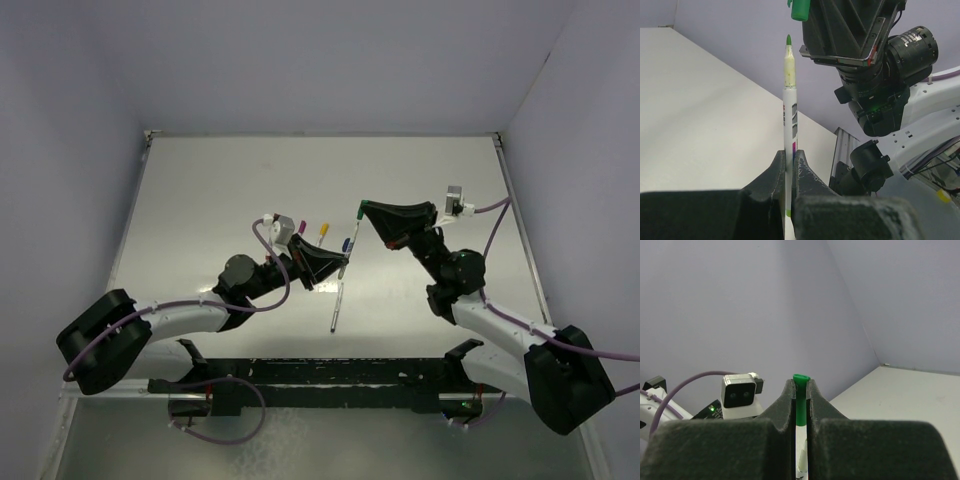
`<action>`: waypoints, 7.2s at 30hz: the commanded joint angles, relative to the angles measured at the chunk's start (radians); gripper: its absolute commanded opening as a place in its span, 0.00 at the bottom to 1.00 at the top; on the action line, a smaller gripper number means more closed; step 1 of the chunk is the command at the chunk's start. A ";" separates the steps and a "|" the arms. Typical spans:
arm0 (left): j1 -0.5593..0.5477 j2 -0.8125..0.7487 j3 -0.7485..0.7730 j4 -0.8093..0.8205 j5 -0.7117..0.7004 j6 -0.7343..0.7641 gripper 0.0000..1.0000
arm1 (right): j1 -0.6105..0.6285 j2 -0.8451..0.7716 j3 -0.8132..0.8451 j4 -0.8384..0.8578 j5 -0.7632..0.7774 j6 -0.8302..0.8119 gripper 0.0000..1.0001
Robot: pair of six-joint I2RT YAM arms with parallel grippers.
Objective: Insert the pens into the pen caps
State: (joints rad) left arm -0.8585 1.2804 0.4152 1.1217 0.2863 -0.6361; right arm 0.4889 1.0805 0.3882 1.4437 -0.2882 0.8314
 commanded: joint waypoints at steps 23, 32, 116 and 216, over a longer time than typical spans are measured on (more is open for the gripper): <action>0.003 -0.016 0.020 0.098 0.001 -0.003 0.00 | -0.001 -0.001 -0.003 0.059 -0.040 -0.003 0.00; 0.003 -0.025 0.011 0.098 0.006 -0.002 0.00 | -0.001 0.011 -0.003 0.059 -0.040 -0.012 0.00; 0.107 -0.187 0.155 0.087 -0.184 0.204 0.00 | 0.224 0.084 0.080 -0.769 0.059 -0.287 0.00; 0.099 0.364 0.572 -0.999 -0.380 0.244 0.34 | 0.223 -0.337 0.155 -1.042 0.674 -0.438 0.89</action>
State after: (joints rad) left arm -0.7586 1.7332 1.0077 0.1116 -0.0914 -0.4229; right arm 0.7124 0.7460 0.5320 0.3920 0.2783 0.3550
